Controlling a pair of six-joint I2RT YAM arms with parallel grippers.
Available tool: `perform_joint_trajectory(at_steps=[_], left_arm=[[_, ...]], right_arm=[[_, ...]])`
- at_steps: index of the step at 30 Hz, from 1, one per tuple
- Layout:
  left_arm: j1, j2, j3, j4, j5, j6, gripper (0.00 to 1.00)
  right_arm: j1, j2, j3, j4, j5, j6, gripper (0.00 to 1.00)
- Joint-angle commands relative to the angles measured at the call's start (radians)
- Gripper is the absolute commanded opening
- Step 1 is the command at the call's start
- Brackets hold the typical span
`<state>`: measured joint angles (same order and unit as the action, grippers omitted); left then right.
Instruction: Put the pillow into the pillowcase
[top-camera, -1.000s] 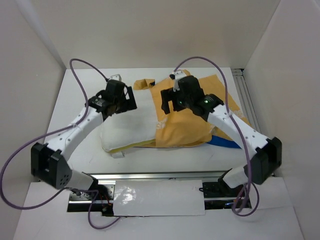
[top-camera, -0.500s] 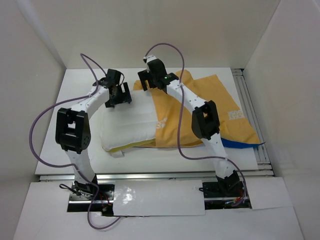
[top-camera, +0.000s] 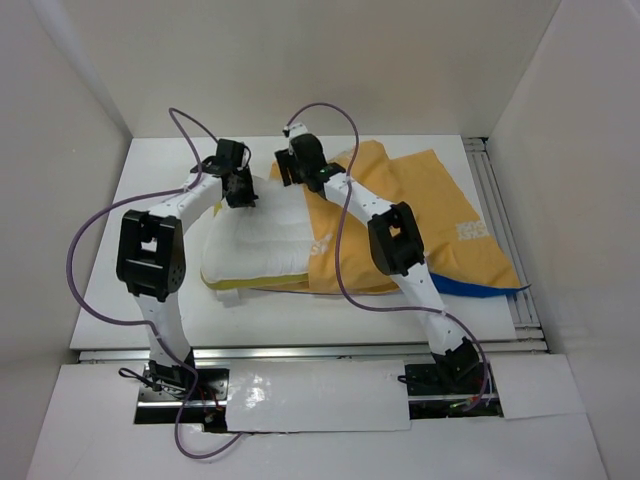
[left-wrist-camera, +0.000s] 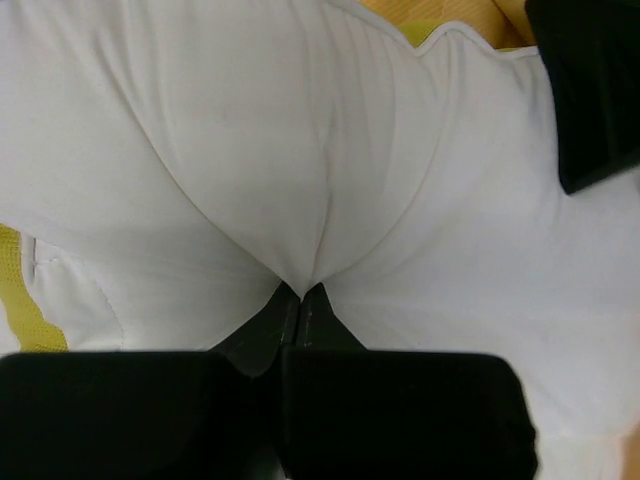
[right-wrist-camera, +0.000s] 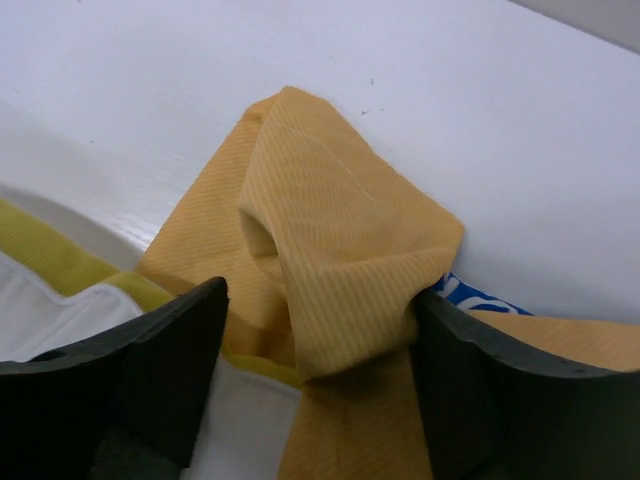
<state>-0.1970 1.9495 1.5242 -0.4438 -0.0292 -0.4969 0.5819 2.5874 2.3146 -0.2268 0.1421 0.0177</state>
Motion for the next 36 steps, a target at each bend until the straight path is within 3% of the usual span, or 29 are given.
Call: perform_joint_trajectory(at_steps=[1, 2, 4, 5, 6, 7, 15, 26, 31, 36], left_arm=[[0.007, 0.055, -0.024, 0.043, 0.032, 0.023, 0.0], [0.007, 0.055, -0.036, 0.053, 0.032, 0.032, 0.0], [0.007, 0.026, -0.051, 0.086, 0.032, 0.043, 0.0], [0.007, 0.011, -0.061, 0.102, 0.032, 0.043, 0.0], [0.007, -0.026, -0.087, 0.118, 0.054, 0.055, 0.0], [0.007, -0.049, -0.099, 0.134, 0.054, 0.055, 0.0], [-0.016, -0.335, -0.231, 0.26, 0.06, 0.072, 0.0], [-0.179, -0.642, -0.311, 0.324, -0.08, 0.021, 0.0], [-0.249, -0.663, -0.311, 0.424, -0.153, -0.055, 0.0], [-0.283, -0.638, -0.311, 0.5, -0.238, -0.121, 0.0]], right_arm=[[-0.002, 0.043, 0.046, 0.107, 0.023, 0.025, 0.74], [0.009, 0.043, 0.057, 0.122, 0.049, 0.025, 0.57], [0.018, 0.025, 0.04, 0.153, 0.077, 0.025, 0.37], [0.018, 0.016, 0.028, 0.193, 0.088, 0.025, 0.23], [0.018, 0.016, 0.017, 0.211, 0.1, 0.025, 0.02], [0.027, 0.001, 0.017, 0.222, 0.1, 0.025, 0.0], [0.056, -0.2, -0.018, 0.196, -0.056, 0.025, 0.0], [0.208, -0.48, -0.112, 0.129, -0.228, 0.025, 0.0], [0.286, -0.51, -0.084, 0.06, -0.188, 0.073, 0.0], [0.352, -0.51, -0.052, 0.027, -0.029, 0.137, 0.0]])
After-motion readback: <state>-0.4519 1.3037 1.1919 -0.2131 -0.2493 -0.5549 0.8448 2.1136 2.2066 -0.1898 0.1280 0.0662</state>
